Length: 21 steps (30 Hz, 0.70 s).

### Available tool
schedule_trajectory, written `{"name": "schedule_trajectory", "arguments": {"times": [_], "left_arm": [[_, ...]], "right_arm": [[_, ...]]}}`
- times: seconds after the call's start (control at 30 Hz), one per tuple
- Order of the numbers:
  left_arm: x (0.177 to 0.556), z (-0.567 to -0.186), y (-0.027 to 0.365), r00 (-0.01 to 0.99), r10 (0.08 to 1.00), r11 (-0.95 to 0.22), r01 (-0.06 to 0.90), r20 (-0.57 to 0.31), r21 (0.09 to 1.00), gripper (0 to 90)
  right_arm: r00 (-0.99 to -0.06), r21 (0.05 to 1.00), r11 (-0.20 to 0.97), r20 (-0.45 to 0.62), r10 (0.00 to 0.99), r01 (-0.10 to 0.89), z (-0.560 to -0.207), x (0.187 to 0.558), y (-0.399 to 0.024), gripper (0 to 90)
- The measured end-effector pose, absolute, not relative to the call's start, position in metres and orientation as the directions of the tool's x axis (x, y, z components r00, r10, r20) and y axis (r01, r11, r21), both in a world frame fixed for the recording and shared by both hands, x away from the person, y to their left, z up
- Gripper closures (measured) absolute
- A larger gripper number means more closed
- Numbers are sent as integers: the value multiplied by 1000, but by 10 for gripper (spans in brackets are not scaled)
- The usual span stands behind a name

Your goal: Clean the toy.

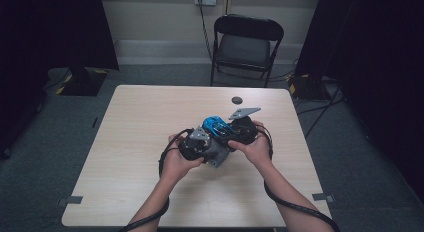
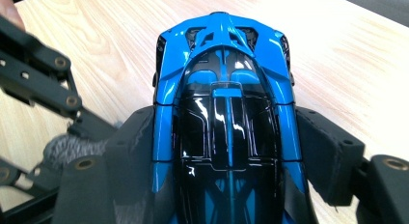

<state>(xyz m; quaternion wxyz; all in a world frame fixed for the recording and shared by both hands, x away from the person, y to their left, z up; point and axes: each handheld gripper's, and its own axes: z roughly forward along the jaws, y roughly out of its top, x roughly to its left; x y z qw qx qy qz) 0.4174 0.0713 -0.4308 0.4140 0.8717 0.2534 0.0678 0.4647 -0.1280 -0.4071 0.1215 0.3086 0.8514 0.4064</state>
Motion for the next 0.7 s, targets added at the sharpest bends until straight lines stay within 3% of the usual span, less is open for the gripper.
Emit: {"name": "schedule_trajectory", "arguments": {"times": [0.7], "left_arm": [[406, -435, 52, 890, 445, -543, 355, -98, 761, 693]], "right_arm": [[-774, 778, 458, 56, 631, 430, -404, 468, -127, 284]]}}
